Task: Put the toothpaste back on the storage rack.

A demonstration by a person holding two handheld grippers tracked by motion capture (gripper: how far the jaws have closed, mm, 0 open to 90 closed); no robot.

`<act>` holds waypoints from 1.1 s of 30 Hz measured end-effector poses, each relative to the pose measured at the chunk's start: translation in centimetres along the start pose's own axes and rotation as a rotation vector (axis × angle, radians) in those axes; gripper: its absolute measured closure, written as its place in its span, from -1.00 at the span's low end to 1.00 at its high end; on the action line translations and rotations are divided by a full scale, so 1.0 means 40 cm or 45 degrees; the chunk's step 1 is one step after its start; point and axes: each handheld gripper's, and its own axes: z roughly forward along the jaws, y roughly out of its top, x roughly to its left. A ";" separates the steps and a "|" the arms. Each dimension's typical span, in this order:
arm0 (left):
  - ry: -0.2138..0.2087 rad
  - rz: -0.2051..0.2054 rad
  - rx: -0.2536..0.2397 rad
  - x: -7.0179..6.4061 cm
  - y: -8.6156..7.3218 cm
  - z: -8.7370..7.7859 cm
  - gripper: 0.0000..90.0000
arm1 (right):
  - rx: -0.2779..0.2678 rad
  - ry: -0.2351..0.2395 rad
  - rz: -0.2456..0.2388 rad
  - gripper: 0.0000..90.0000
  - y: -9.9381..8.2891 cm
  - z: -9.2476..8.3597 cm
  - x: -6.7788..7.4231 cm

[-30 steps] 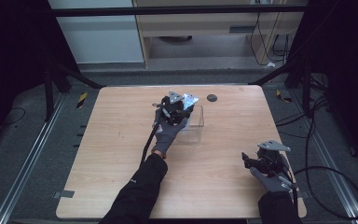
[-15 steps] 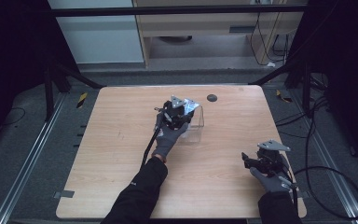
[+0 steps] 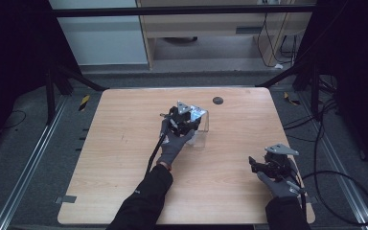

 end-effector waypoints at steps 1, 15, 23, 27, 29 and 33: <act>-0.002 0.002 0.000 0.000 0.000 -0.001 0.21 | 0.000 0.000 0.001 -0.46 0.000 0.000 0.000; -0.095 0.028 -0.079 0.018 0.009 -0.112 -0.14 | -0.008 -0.011 0.000 -0.48 0.000 -0.002 -0.002; -0.060 0.056 -0.083 0.033 -0.018 -0.219 -0.17 | -0.019 -0.021 0.000 -0.48 -0.004 0.000 0.001; -0.051 0.073 -0.048 0.042 -0.049 -0.268 -0.19 | -0.023 -0.026 -0.004 -0.48 -0.006 -0.001 0.003; -0.057 0.077 -0.024 0.048 -0.067 -0.284 -0.19 | -0.036 -0.026 -0.005 -0.48 -0.007 -0.003 0.005; -0.029 0.089 0.028 0.063 -0.119 -0.318 -0.21 | -0.032 -0.027 -0.016 -0.48 -0.011 0.000 0.009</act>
